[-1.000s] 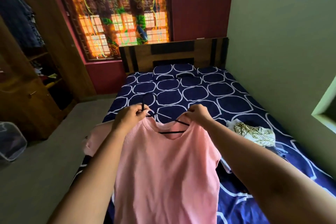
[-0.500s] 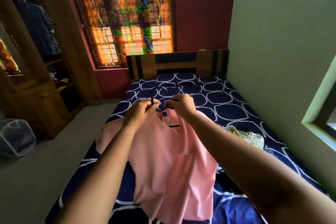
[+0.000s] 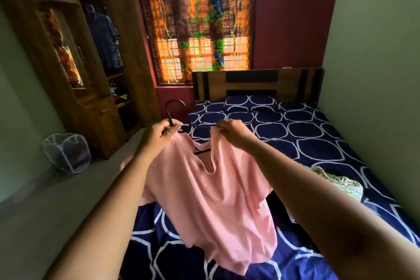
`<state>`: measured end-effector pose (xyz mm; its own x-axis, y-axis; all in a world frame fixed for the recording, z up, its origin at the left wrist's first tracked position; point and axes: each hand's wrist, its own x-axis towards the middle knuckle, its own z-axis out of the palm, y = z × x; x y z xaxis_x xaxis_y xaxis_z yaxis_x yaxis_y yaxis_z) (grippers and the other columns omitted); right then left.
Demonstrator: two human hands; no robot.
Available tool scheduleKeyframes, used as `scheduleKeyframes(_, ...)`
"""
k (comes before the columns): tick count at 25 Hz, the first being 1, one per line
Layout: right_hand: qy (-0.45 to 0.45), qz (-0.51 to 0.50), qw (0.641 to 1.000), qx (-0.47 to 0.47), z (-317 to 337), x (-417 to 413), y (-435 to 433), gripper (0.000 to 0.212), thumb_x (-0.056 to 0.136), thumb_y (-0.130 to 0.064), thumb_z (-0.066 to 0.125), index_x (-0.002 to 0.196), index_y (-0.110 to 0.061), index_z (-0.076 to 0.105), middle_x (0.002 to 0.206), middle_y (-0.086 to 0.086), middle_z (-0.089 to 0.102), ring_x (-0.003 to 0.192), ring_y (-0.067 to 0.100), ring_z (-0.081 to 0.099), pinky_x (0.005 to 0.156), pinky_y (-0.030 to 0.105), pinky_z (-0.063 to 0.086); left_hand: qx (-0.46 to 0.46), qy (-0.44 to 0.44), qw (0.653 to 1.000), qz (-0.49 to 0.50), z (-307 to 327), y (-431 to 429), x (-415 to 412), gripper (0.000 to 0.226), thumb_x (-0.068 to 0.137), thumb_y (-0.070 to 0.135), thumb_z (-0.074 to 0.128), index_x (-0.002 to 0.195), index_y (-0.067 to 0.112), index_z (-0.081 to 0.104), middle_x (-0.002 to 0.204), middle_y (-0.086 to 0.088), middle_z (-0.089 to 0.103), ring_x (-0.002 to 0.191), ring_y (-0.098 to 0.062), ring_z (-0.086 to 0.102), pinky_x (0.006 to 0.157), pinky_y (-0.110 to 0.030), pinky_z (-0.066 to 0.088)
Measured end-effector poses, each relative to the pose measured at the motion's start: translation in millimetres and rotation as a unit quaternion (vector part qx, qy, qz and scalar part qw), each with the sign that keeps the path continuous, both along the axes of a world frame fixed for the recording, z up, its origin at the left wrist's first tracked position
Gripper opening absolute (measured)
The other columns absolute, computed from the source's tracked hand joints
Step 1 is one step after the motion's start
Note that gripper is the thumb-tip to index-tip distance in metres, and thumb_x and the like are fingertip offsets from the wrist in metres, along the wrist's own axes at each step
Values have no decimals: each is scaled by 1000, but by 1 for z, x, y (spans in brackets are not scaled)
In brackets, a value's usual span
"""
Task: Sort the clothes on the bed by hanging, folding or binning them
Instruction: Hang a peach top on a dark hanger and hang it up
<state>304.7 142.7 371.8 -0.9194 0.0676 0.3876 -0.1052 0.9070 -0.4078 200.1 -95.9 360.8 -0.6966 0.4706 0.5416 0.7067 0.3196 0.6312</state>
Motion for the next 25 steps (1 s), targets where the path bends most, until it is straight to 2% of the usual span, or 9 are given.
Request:
scheduleKeyframes(2,31,-21,999,5,10,-10,-5,29,91,-6,51,117,-7,65,117,12,66,108,30,60,89,34,45,-17,-6,1000,14,3,-32,0,21,86,40,64,107,44,66,100,18,68,98,-10,65,85,-26,50)
scheduleKeyframes(4,61,-28,998,-1,22,-19,-14,31,91,-7,51,118,-12,65,117,10,67,106,29,61,89,36,48,-67,-7,995,71,3,-79,-7,33,84,24,70,115,17,67,104,4,65,99,-20,63,84,-29,47)
scheduleKeyframes(8,84,10,996,-14,38,-39,-53,30,90,1,52,116,-5,66,115,12,67,104,27,62,88,33,47,-175,-56,970,160,9,-189,-18,33,81,15,73,111,3,67,106,-14,69,103,-31,63,87,-37,48)
scheduleKeyframes(11,86,48,995,-30,40,-58,-97,33,85,3,53,114,-6,67,112,12,68,103,28,63,87,35,50,-136,-43,969,204,20,-237,-9,33,80,6,73,113,2,67,105,-8,68,97,-20,61,77,-18,43)
scheduleKeyframes(14,79,71,993,-46,43,-76,-157,30,85,6,53,110,-2,68,108,13,68,100,27,63,78,23,42,-134,-46,969,204,30,-266,-1,32,85,0,67,117,2,64,103,-4,62,99,-14,55,67,-6,37)
scheduleKeyframes(16,63,90,992,-61,44,-86,-193,29,88,1,54,114,-4,66,111,12,67,104,27,61,82,24,43,-117,-24,964,236,30,-294,-4,21,90,0,60,110,-3,65,97,-10,65,96,-16,55,65,-7,36)
scheduleKeyframes(20,-40,85,995,-26,47,-110,-240,47,90,-33,59,136,-27,50,135,5,54,124,28,48,102,51,39,-46,48,948,312,42,-365,-5,23,94,9,58,113,2,67,110,-14,69,103,-25,63,77,-23,38)
scheduleKeyframes(22,-22,109,993,-38,51,-121,-273,41,96,-27,51,137,-25,50,136,7,54,125,29,50,102,51,41,-35,54,940,336,51,-405,-6,22,94,11,58,112,3,68,108,-13,70,101,-25,64,77,-25,38)
scheduleKeyframes(25,50,131,989,-53,54,-133,-336,28,96,-18,52,119,-14,67,115,12,67,105,31,63,88,45,50,-32,80,930,359,63,-456,-3,21,94,11,58,111,3,68,107,-13,71,100,-25,64,78,-25,39)
